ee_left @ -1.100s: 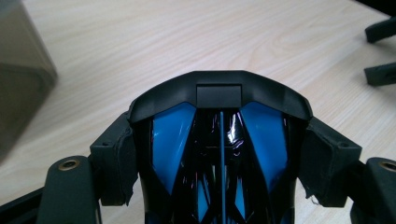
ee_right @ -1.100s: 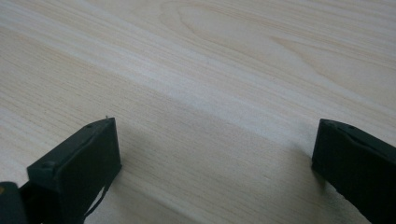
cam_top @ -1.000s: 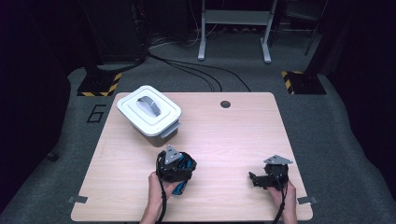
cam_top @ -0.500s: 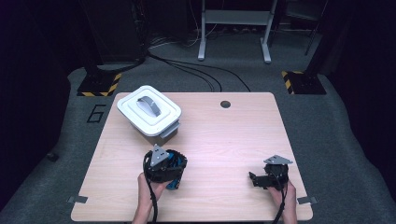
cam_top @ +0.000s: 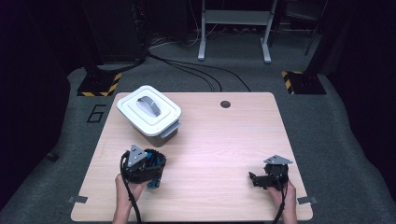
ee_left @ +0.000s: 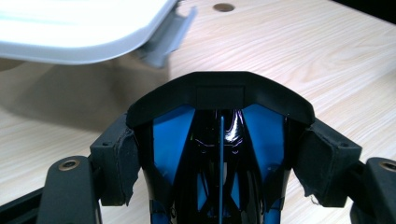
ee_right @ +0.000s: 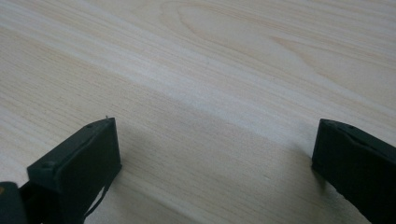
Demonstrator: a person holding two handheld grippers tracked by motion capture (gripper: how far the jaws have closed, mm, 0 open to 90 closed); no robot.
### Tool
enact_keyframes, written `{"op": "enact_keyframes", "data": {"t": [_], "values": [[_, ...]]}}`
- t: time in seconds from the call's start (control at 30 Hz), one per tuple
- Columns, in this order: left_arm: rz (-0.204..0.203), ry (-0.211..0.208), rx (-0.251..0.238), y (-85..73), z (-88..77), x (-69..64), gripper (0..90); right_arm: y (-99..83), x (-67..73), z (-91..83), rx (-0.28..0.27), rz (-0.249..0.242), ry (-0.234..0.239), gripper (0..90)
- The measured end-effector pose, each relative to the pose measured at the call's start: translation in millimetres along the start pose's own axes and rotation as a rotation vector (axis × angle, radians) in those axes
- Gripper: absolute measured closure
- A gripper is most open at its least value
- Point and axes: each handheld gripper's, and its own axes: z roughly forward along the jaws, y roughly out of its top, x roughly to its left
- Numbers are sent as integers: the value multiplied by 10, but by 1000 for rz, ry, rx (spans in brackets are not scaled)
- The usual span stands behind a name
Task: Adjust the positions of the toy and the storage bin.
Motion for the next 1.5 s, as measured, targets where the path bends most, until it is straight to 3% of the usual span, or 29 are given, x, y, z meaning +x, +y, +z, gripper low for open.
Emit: {"op": "enact_keyframes", "data": {"t": [0.53,0.7,1.17,1.3,1.5], "values": [[-18,128,84,-212,-410,496,250,0,1,1,0,1,-1,0],[-31,142,119,-253,-449,599,250,0,1,1,-1,1,-1,0],[-44,134,186,-284,-232,741,250,0,1,1,-1,1,-1,0],[-59,126,231,-317,-81,809,250,0,2,1,-1,1,-1,0],[-48,109,334,-374,134,881,250,0,1,1,-1,0,-1,0]]}}
